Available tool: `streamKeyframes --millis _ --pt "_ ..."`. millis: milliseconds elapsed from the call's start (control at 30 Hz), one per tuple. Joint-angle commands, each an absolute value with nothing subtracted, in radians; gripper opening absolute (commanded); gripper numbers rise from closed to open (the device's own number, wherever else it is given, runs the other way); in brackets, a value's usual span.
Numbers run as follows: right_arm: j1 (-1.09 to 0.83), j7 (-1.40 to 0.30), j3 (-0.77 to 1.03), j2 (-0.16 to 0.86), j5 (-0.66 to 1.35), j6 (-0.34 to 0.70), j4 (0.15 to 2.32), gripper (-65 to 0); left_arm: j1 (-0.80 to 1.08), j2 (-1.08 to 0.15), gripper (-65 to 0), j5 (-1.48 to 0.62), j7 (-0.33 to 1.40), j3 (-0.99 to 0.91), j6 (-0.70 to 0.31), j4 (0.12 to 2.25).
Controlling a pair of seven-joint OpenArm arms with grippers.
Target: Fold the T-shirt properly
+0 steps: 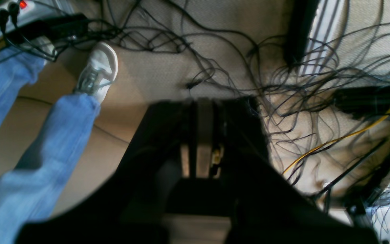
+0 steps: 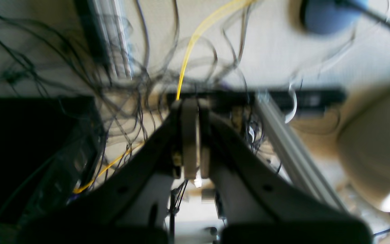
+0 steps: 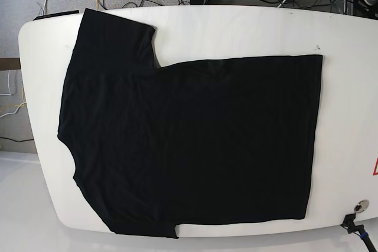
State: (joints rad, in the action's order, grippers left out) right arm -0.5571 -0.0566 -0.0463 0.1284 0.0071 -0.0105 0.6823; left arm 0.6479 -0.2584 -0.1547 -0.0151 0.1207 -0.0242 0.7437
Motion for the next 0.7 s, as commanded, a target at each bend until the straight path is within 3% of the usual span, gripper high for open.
streamKeyframes --millis 0,367,667 --pt "-0.607 -0.072 -0.046 0.159 0.015 -0.022 0.752 -65.0 0.699 -0.277 -65.0 -0.158 0.003 0.119 -0.022 0.802" --pt "-0.858 -0.078 -0.033 0.248 0.032 -0.019 1.184 -65.0 0.944 -0.331 -65.0 -0.168 0.029 0.093 -0.020 1.250" --pt "-1.071 -0.063 0.040 0.291 0.031 -0.027 1.505 -64.8 1.148 -0.364 -64.9 -0.042 0.022 0.072 -0.017 1.652"
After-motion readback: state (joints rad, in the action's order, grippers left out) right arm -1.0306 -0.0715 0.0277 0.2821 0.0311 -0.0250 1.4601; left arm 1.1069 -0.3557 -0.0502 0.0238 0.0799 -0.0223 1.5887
